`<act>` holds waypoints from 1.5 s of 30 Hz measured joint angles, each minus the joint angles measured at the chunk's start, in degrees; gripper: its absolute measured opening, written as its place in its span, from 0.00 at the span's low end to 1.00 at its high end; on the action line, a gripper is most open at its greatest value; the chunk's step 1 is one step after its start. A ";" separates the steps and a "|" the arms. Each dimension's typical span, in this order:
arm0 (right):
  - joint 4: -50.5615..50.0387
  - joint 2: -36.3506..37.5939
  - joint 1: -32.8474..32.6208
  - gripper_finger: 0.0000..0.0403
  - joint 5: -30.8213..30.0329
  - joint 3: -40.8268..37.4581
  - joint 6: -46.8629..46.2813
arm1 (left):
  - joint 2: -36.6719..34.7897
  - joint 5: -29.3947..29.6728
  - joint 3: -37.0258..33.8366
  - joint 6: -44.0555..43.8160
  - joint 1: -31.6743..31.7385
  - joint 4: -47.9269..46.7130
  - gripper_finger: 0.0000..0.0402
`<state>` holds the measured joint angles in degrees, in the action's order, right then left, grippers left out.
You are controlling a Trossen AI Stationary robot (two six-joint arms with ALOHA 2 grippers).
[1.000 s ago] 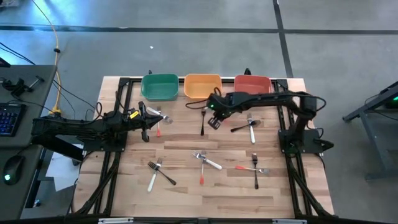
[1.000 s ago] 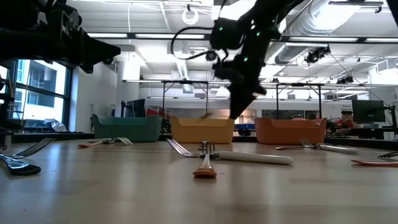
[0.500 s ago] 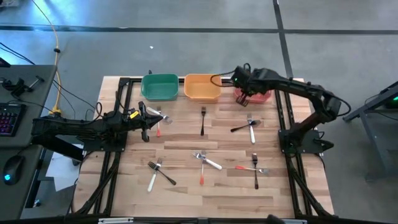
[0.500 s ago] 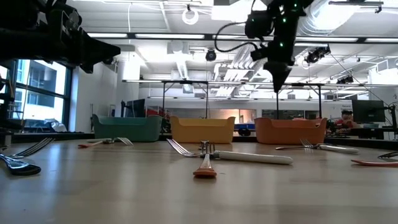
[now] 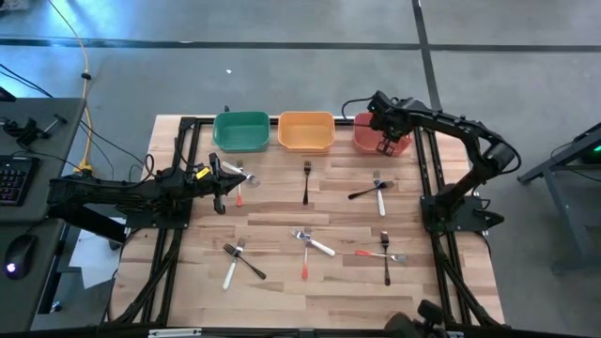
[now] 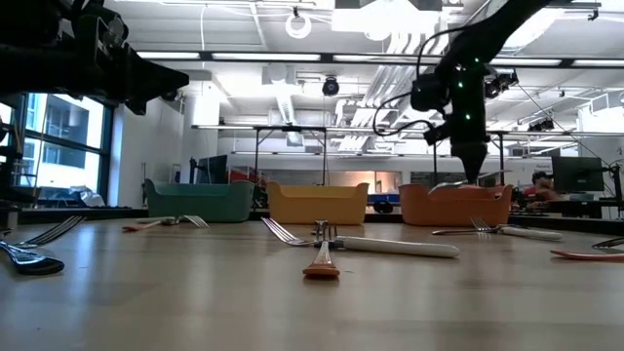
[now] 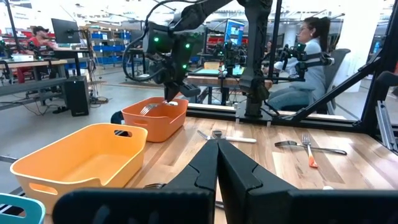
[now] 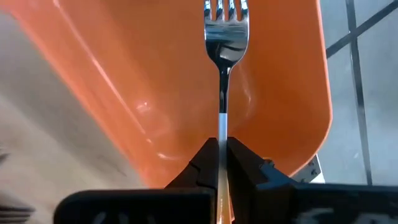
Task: Sort silverware by color (type)
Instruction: Put the orange fork into the orange bin, then put the black fork into the green bin
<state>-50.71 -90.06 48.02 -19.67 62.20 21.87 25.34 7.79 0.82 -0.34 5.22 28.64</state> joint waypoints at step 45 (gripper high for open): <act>55.68 13.44 -14.04 0.00 44.32 -21.26 -12.53 | 4.03 -3.87 1.03 -0.77 -0.03 -5.41 0.00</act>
<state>4.97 -76.63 33.99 24.65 40.94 9.34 29.37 3.92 1.85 -1.11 5.19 23.23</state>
